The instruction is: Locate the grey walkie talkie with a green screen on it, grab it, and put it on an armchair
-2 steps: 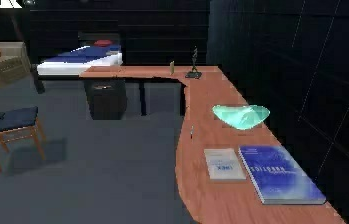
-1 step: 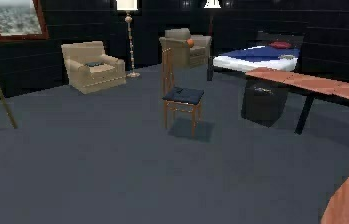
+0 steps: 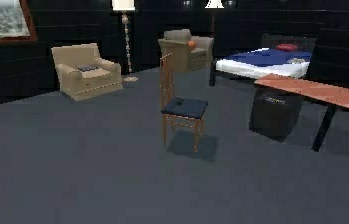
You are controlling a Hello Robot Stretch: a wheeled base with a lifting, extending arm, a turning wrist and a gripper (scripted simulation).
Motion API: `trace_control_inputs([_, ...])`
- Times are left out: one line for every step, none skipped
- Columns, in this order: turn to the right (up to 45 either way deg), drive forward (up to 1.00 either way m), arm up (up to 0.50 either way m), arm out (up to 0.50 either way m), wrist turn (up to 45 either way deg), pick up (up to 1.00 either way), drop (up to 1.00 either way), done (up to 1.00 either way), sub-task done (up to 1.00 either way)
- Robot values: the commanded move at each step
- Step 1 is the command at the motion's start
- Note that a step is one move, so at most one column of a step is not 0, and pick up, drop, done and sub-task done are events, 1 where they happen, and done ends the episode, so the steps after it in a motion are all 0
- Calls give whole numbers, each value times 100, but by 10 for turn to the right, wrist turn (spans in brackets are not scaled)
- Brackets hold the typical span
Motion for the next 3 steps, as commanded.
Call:
trace_control_inputs([-330,0,0,0,0,0,0,0,0])
trace_control_inputs([0,60,0,0,0,0,0,0,0])
trace_control_inputs([-450,0,0,0,0,0,0,0,0])
